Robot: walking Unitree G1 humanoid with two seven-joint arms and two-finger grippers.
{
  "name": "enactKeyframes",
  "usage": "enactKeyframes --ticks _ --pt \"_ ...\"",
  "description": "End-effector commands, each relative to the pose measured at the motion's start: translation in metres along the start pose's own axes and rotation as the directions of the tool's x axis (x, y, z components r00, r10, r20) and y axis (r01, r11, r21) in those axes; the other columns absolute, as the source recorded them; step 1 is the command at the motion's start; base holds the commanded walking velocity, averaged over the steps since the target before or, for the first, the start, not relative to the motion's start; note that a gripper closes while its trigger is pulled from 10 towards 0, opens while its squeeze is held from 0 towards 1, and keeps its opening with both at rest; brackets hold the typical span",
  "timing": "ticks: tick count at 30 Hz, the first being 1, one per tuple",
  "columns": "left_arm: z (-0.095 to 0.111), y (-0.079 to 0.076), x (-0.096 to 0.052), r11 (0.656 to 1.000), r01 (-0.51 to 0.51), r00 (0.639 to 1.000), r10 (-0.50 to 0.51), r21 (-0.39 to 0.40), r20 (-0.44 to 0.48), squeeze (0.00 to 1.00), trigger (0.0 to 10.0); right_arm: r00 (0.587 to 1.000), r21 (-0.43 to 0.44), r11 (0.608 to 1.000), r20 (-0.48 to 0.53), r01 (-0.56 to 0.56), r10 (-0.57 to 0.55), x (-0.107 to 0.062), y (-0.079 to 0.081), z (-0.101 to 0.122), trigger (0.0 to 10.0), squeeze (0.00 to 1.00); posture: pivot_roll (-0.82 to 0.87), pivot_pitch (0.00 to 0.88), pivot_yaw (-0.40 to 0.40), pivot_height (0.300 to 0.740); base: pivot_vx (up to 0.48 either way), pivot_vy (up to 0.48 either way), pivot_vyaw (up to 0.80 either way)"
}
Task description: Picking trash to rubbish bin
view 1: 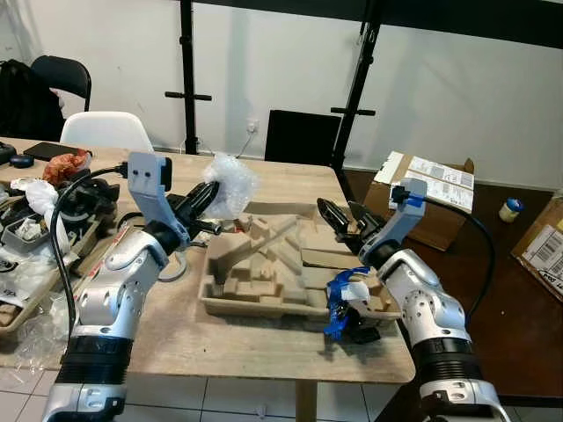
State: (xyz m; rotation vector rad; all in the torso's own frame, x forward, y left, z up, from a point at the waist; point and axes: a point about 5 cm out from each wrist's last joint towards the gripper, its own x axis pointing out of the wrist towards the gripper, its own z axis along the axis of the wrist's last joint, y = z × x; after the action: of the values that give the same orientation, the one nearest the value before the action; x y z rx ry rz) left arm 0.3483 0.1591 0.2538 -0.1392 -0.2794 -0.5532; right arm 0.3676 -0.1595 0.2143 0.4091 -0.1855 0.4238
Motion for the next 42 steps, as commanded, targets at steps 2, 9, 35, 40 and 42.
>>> enactKeyframes --ticks 2,9,35,40,42 --pt "-0.0016 0.0004 0.0036 0.999 0.025 0.999 -0.023 0.049 -0.040 0.00 10.0 0.999 -0.003 1.000 0.016 0.031 -0.031 -0.0006 -0.0025 -0.0017 10.0 0.00 0.11 0.005 -0.041 0.740 0.000 0.000 0.00" --pt "-0.0006 -0.0001 0.0090 0.998 0.016 1.000 -0.015 0.066 -0.022 0.00 10.0 0.999 -0.012 0.999 0.019 0.039 -0.039 -0.0016 -0.0029 -0.0023 10.0 0.00 0.10 0.000 -0.038 0.740 0.000 0.000 0.00" --pt "-0.0034 0.0015 0.0082 0.998 -0.004 1.000 0.004 0.070 -0.009 0.00 10.0 1.000 -0.033 0.999 0.009 0.029 -0.029 -0.0019 -0.0039 -0.0009 10.0 0.00 0.09 0.005 -0.053 0.740 0.000 -0.398 0.00" --pt "-0.0034 0.0033 0.0075 0.998 -0.007 1.000 0.008 0.069 -0.010 0.00 10.0 1.000 -0.036 0.999 0.007 0.026 -0.026 -0.0014 -0.0030 -0.0010 10.0 0.00 0.09 0.009 -0.055 0.740 0.000 -0.480 0.00" --pt "-0.0031 0.0041 0.0070 0.998 -0.009 1.000 0.010 0.069 -0.009 0.00 10.0 1.000 -0.036 0.999 0.006 0.025 -0.025 -0.0013 -0.0026 -0.0010 10.0 0.00 0.09 0.009 -0.055 0.740 0.000 -0.480 0.00"
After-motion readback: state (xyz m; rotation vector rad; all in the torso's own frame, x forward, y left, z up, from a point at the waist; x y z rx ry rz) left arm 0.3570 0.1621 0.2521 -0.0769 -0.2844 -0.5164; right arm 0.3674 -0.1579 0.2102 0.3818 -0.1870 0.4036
